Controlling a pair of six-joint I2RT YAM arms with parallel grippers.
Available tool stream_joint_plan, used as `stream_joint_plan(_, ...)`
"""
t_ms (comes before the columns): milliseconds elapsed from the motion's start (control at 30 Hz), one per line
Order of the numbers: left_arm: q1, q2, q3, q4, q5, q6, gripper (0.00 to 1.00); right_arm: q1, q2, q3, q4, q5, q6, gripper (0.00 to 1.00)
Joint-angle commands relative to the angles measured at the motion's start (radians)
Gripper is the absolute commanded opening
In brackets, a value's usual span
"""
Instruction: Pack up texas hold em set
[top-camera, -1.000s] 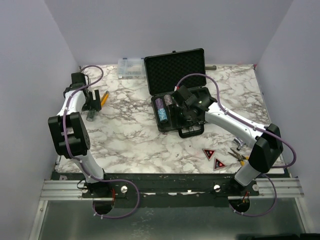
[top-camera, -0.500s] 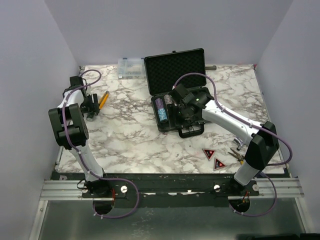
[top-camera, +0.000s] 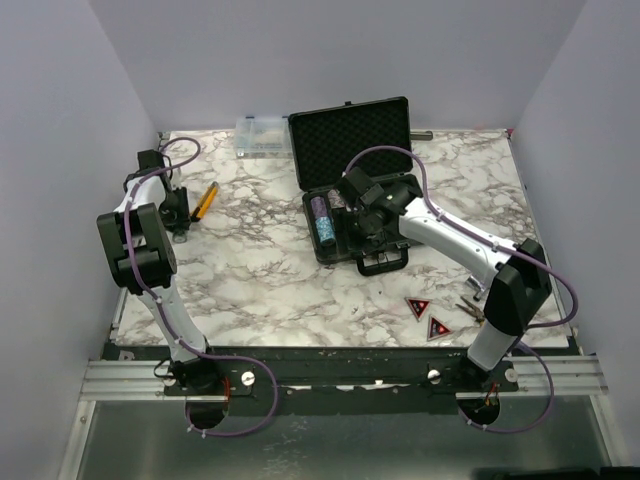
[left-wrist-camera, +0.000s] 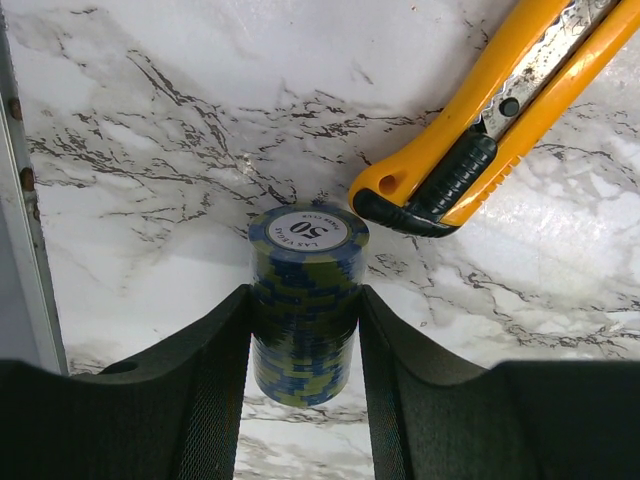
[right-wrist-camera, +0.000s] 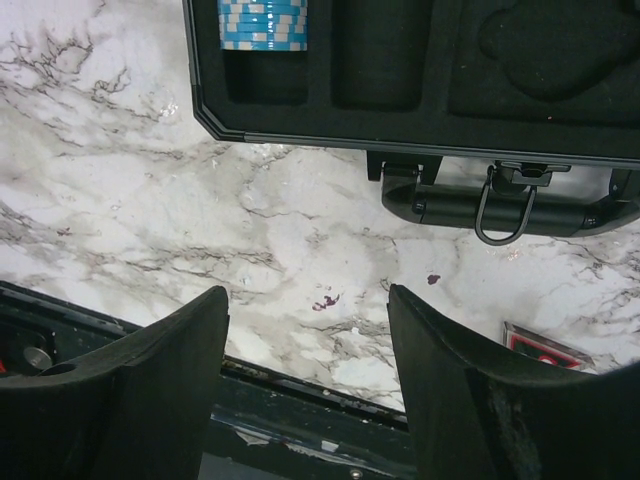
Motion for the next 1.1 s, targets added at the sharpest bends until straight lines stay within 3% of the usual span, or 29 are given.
stream_joint_plan(0, 0.008, -0.006, 0.011, -0.043, 0.028, 0.006, 0.12, -0.003, 0.023, 0.039, -0.031, -0.02, -0.003, 0.68)
stream_joint_plan(133, 0.008, -0.077, 0.005, -0.049, 0.029, -0.018, 0.0, -0.003, 0.016, 0.04, -0.03, -0.01, 0.011, 0.68)
stream_joint_plan(567, -0.01, -0.259, -0.016, -0.116, -0.015, -0.238, 0.0, -0.003, -0.024, 0.018, 0.047, 0.033, 0.061, 0.68)
stream_joint_plan(1067, -0.016, -0.407, -0.084, -0.145, 0.194, -0.368, 0.0, -0.002, -0.156, -0.102, 0.113, 0.148, 0.153, 0.68)
